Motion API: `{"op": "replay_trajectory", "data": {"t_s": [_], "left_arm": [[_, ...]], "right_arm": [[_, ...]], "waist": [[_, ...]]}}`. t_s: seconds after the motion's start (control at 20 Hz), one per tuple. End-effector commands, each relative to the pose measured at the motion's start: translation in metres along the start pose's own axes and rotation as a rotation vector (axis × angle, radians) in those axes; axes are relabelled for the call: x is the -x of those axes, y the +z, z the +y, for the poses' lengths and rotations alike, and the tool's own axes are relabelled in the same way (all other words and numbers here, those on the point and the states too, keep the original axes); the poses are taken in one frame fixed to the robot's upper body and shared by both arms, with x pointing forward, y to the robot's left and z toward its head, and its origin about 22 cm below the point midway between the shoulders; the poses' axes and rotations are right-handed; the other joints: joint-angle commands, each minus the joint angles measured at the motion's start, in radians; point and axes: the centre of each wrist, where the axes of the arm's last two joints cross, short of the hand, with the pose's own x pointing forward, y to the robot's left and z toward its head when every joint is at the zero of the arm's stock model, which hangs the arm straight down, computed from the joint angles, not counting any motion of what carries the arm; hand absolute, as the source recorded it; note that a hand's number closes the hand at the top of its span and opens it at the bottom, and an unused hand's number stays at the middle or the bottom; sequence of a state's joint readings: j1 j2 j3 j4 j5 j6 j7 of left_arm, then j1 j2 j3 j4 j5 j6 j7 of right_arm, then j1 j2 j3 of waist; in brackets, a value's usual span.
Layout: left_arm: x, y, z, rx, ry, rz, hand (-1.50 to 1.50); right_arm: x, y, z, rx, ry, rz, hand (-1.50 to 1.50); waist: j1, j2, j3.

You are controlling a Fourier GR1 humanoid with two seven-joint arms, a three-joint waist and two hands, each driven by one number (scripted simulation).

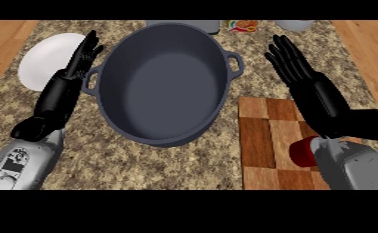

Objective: Pick the can from the cutting board and place it in the pot

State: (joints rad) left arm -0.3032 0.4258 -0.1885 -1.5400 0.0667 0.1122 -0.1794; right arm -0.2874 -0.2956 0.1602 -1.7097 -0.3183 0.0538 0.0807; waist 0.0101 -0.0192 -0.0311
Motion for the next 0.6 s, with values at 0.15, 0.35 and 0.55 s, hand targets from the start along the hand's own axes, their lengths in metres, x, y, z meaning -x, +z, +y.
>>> {"op": "replay_trajectory", "data": {"t_s": [0.15, 0.35, 0.55], "left_arm": [[0.013, 0.020, -0.011, -0.115, 0.198, 0.281, 0.00], [0.041, 0.044, -0.027, -0.150, 0.289, 0.454, 0.00], [0.028, 0.046, -0.026, -0.183, 0.343, 0.506, 0.00]], "right_arm": [[0.020, 0.019, -0.008, -0.151, -0.141, 0.095, -1.50], [-0.035, 0.020, -0.069, -0.130, 0.585, 0.144, 1.50], [0.003, 0.086, -0.082, 0.027, 0.448, -0.132, -1.50]], "waist": [[0.003, 0.017, 0.033], [-0.033, 0.010, 0.020], [-0.059, 0.008, 0.037]]}}
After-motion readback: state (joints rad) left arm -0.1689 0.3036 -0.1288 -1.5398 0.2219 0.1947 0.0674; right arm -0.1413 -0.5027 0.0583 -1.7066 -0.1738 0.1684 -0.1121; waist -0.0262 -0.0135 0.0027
